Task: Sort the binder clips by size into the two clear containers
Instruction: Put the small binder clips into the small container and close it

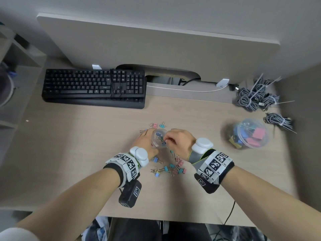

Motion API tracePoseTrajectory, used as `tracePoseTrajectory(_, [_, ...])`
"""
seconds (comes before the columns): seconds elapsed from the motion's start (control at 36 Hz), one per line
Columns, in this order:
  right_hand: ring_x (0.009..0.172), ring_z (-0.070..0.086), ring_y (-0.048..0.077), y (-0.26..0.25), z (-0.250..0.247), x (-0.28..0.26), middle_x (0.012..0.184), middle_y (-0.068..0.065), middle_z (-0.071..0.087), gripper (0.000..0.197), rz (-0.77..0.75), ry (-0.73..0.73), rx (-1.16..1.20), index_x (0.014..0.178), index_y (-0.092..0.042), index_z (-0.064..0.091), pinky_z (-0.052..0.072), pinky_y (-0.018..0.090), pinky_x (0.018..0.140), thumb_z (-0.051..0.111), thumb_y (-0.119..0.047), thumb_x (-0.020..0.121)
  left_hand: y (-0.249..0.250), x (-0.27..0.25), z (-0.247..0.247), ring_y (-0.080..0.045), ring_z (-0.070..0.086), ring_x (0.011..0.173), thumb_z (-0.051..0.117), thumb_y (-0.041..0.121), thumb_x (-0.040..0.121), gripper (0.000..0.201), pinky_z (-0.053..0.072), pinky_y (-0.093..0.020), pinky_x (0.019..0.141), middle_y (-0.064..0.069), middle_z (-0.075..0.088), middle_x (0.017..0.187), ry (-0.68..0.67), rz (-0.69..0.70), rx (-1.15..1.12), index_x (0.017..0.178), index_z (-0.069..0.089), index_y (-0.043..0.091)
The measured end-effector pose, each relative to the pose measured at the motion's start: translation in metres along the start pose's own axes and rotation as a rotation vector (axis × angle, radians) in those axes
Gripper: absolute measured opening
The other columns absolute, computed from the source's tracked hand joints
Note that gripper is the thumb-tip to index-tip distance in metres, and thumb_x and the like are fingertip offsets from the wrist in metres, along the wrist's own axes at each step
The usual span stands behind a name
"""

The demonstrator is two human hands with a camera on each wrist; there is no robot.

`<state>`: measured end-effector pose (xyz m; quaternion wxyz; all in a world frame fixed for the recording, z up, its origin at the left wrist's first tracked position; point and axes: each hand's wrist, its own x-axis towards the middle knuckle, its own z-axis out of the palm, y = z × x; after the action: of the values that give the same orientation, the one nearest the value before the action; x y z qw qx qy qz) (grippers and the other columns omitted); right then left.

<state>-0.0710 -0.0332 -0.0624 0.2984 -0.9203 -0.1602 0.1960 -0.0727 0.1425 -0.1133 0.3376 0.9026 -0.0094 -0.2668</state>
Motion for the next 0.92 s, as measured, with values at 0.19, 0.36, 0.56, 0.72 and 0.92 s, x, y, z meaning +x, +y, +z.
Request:
tracePoseTrajectory(0.19, [0.090, 0.060, 0.028, 0.042, 0.015, 0.019, 0.114, 0.006, 0.055, 0.041, 0.303, 0.019, -0.089, 0.123, -0.014, 0.053, 0.050, 0.035, 0.082, 0.063, -0.030, 0.087, -0.022, -0.011, -0.015, -0.025, 0.053, 0.112, 0.075, 0.017, 0.070, 0.072, 0.050, -0.039, 0.089, -0.002, 0.055, 0.129, 0.013, -0.055, -0.023, 0.134, 0.042, 0.020])
tracePoseTrajectory(0.36, [0.101, 0.059, 0.035, 0.054, 0.037, 0.031, 0.130, 0.010, 0.044, 0.070, 0.441, -0.085, -0.218, 0.134, -0.017, 0.038, 0.050, 0.037, 0.080, 0.069, -0.046, 0.078, -0.047, -0.024, -0.034, -0.022, 0.057, 0.103, 0.080, 0.023, 0.069, 0.069, 0.053, -0.039, 0.084, 0.003, 0.057, 0.119, 0.059, -0.110, -0.089, 0.128, 0.045, 0.026])
tracePoseTrajectory(0.56, [0.095, 0.055, 0.034, 0.029, 0.066, 0.072, 0.119, 0.007, 0.045, 0.076, 0.416, -0.021, -0.263, 0.121, -0.031, 0.033, 0.049, 0.038, 0.073, 0.074, -0.057, 0.062, -0.075, -0.037, -0.051, -0.021, 0.063, 0.088, 0.080, 0.021, 0.069, 0.073, 0.053, -0.031, 0.076, 0.001, 0.060, 0.115, 0.111, -0.188, -0.109, 0.131, 0.041, 0.026])
tracePoseTrajectory(0.72, [0.105, 0.050, 0.033, 0.009, 0.083, 0.107, 0.127, 0.008, 0.036, 0.068, 0.333, -0.155, -0.408, 0.133, -0.029, 0.036, 0.049, 0.041, 0.082, 0.068, -0.042, 0.075, -0.090, -0.045, -0.057, -0.021, 0.063, 0.091, 0.082, 0.021, 0.067, 0.076, 0.053, -0.032, 0.081, -0.001, 0.059, 0.119, 0.151, -0.211, -0.132, 0.132, 0.043, 0.024])
tracePoseTrajectory(0.92, [0.105, 0.053, 0.030, 0.012, 0.085, 0.102, 0.123, 0.010, 0.038, 0.042, 0.305, -0.243, -0.548, 0.134, -0.019, 0.036, 0.048, 0.037, 0.073, 0.050, -0.020, 0.094, -0.097, -0.046, -0.062, -0.022, 0.060, 0.097, 0.082, 0.022, 0.069, 0.084, 0.050, -0.029, 0.082, -0.001, 0.055, 0.126, 0.151, -0.225, -0.121, 0.140, 0.038, 0.019])
